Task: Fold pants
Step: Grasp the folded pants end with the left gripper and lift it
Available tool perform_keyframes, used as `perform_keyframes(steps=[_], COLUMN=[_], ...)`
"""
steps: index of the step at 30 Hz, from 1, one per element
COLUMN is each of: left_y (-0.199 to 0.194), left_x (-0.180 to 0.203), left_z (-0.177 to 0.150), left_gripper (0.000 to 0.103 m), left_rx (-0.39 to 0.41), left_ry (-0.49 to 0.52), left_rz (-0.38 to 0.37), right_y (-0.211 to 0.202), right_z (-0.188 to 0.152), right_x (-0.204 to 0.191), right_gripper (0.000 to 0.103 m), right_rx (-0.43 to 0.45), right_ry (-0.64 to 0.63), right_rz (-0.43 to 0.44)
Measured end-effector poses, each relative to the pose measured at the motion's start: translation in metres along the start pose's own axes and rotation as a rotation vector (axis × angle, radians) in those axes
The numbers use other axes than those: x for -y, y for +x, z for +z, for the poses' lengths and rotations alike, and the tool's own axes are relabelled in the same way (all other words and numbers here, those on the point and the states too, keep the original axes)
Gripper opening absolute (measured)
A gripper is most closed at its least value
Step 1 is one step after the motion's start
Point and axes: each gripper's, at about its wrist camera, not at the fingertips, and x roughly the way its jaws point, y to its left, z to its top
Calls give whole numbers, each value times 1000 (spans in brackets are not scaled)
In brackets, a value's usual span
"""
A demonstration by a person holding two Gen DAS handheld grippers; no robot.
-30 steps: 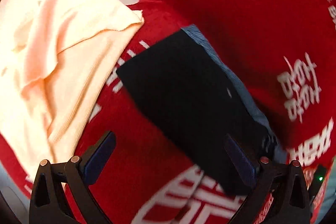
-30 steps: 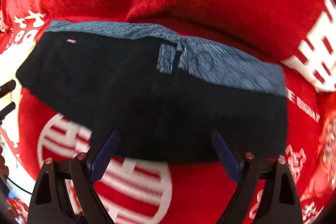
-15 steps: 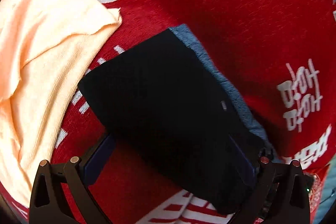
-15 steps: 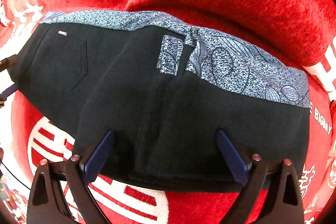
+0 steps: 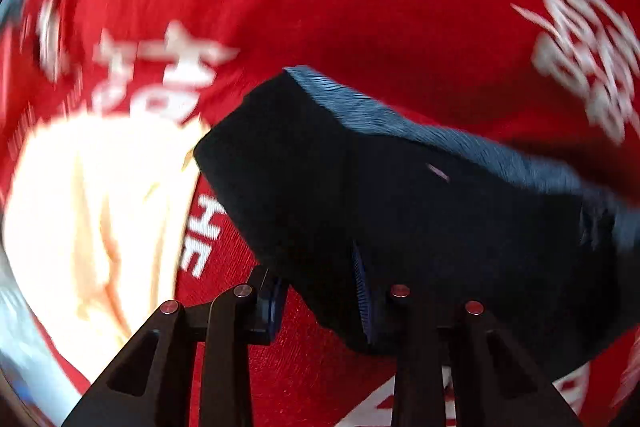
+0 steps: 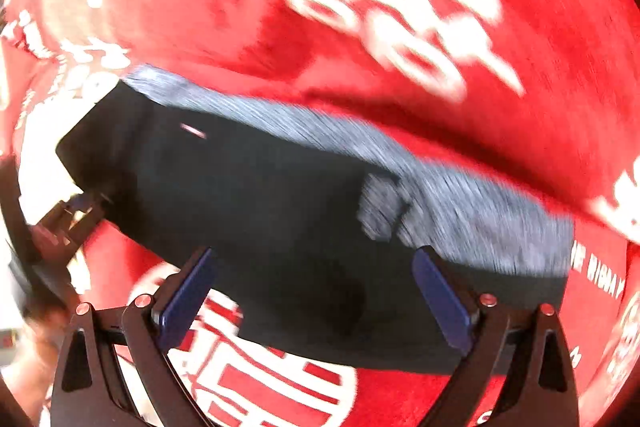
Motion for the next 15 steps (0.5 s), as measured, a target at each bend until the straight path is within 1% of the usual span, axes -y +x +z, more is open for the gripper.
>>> perform_keyframes(steps=[1,4,5,6,7,8,9,11,13,15], left_y=[-2,-4,-4,-4,-5,-4,-4,-5,-5,-10], left_x=[11,30,33,35,38,40,40,41,41,42], left_z=[-5,-11,-12,-12,-12,-13,-13,-16,-16,-21], left_gripper=[30,30,30,30,30,30,30,30,30,30], left_rx=[22,56,64,70,76,80,83,87,94,103], left_ry=[62,172,187,199,213,221,229,233,232,233], left_rz=[35,96,105,112,119,123,128,128,127,128], right_y=[-5,-13,-11,-4,-1,8,19,34,60,79], right_z=[13,56,63,78,78,87,93,90,89,87], right_x=[-10,-52,-69,-89,-102,-120,-138,-157,-176,-184], right_gripper=[99,100,101,101,101,101,101,101,101,101], right_rx=[-4,-22,-49,-94,-117,-158,-211,-289,-375,-431], right_ry=[-15,-85,-111,-140,-151,-172,-194,-231,-272,-303], right_rz=[33,113,132,163,184,217,226,218,184,156])
